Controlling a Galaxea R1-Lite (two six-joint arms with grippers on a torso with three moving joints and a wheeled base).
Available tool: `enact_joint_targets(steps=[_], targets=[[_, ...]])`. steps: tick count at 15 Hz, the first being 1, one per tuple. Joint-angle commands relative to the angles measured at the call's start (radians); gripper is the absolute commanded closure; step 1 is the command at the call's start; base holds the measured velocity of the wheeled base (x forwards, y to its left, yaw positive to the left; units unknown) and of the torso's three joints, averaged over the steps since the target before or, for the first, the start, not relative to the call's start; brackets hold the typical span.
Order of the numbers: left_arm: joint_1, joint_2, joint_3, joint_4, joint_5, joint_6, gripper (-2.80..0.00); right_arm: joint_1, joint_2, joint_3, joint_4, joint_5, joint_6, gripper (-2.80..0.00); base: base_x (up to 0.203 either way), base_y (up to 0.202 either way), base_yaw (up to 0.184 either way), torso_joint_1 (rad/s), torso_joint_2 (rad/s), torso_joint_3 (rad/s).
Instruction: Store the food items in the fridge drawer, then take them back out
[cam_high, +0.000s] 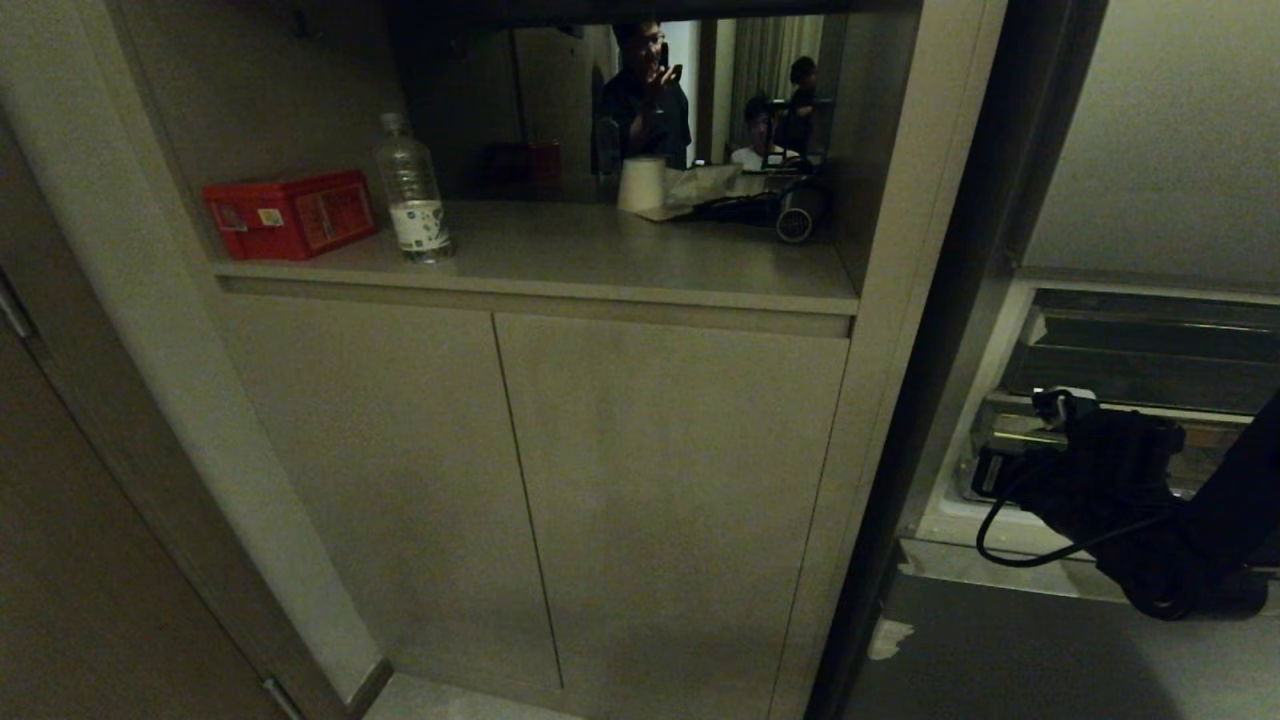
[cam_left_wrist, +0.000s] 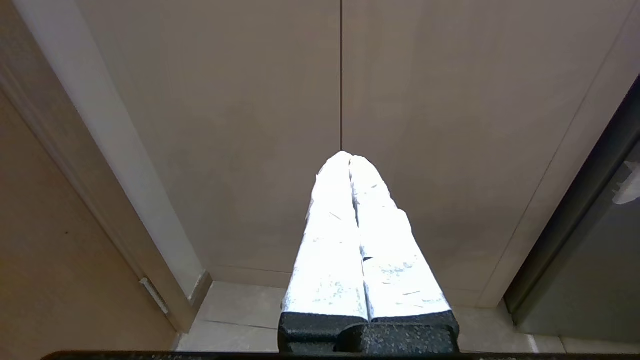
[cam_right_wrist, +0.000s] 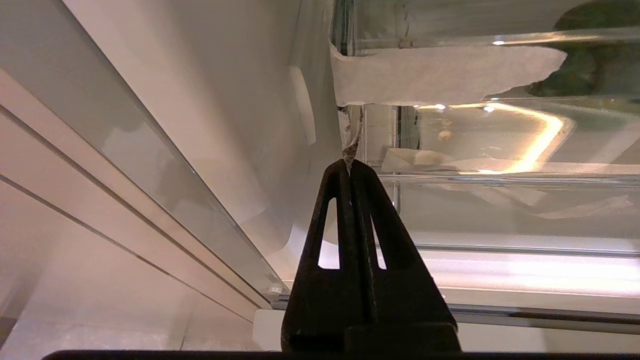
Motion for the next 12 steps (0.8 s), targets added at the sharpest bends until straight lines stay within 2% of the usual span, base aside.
enact_joint_targets(steps=[1, 5, 12], targets=[[0.0, 0.001, 0.0, 0.0, 0.0, 0.0, 0.0, 0.002, -0.01, 0.005, -0.008, 0.0, 0.003, 0.0, 0.0, 0.0, 0.0, 0.0, 0.0, 0.0], [0.0, 0.001, 0.0, 0.0, 0.0, 0.0, 0.0, 0.0, -0.064, 0.071, -0.008, 0.0, 0.003, 0.0, 0.0, 0.0, 0.0, 0.0, 0.0, 0.0], [0.0, 0.001, 0.0, -0.002, 0.0, 0.0, 0.0, -0.008, -0.232, 0.297, -0.008, 0.001, 0.006, 0.0, 0.0, 0.0, 0.0, 0.0, 0.0, 0.0]])
